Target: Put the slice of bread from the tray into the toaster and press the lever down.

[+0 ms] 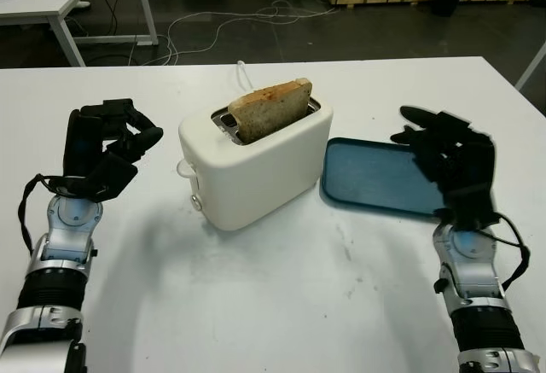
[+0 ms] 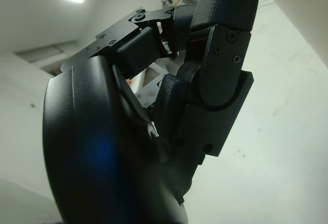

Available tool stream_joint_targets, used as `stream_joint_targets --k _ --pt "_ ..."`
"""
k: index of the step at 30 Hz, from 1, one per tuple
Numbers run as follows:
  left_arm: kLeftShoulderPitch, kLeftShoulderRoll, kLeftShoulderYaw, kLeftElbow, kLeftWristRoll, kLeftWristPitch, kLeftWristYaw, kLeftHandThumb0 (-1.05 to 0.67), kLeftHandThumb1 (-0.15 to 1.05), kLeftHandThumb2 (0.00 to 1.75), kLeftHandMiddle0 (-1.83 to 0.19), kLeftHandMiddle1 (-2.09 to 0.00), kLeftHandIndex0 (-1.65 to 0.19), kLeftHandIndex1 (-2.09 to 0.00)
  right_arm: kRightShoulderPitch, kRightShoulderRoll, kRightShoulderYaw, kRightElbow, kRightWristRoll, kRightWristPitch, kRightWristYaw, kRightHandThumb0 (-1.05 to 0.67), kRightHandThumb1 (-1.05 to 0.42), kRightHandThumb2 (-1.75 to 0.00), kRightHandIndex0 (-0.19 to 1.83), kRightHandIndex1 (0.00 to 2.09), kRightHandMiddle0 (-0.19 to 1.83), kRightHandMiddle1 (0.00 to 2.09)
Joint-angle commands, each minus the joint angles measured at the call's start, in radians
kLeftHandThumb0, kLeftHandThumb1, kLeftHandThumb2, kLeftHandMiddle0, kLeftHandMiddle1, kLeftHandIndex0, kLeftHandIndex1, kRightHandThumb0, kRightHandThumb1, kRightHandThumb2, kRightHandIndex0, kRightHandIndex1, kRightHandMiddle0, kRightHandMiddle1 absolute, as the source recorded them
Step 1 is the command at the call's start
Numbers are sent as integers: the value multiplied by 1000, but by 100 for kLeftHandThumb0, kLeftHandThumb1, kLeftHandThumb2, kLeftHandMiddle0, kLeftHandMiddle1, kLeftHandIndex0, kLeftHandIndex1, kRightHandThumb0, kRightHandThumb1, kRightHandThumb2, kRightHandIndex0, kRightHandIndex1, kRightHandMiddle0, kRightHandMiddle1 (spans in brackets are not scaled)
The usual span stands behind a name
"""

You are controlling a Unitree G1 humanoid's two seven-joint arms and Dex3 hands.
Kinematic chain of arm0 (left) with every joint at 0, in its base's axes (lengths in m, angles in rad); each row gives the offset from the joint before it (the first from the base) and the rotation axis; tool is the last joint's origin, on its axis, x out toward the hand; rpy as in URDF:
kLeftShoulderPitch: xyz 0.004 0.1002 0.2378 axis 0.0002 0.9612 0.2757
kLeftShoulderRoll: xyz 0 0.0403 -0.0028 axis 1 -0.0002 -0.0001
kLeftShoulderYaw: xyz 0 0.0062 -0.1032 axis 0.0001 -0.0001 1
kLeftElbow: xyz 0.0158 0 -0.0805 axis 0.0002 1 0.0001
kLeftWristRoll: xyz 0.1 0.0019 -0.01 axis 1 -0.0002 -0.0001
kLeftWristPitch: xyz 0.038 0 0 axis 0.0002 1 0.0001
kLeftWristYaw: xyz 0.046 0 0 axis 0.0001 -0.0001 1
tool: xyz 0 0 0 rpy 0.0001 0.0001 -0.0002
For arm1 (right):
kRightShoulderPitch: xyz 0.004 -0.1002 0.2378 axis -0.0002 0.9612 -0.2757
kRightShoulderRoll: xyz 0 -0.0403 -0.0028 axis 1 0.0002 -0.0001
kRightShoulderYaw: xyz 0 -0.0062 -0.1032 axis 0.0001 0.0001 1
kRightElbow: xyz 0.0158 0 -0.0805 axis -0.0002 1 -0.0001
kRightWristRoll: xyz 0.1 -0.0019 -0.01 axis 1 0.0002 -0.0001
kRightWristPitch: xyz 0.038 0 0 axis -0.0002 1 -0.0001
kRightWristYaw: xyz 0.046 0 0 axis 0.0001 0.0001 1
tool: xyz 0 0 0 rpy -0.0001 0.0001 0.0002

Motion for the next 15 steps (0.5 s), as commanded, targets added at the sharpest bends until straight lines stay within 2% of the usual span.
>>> stream_joint_targets --k 1,10,12,15 --pt "-10 33 -17 -1 21 -36 -19 -105 92 34 -131 -120 -115 -102 -3 17 -11 -11 9 29 15 -42 -92 -24 96 103 121 10" --pt "-5 150 -78 -40 50 -178 -165 -105 92 41 -138 -121 -126 -92 -16 29 -20 3 -42 20 30 -46 -92 -23 92 115 124 12" --pt "-6 165 -85 -43 60 -212 -174 -105 92 41 -139 -123 -124 -91 -21 28 -22 15 -48 13 32 -45 -92 -23 92 115 123 12" --pt "-6 175 -87 -48 64 -260 -183 -105 92 40 -130 -138 -114 -87 -27 28 -25 23 -54 11 36 -44 -92 -23 93 115 123 12"
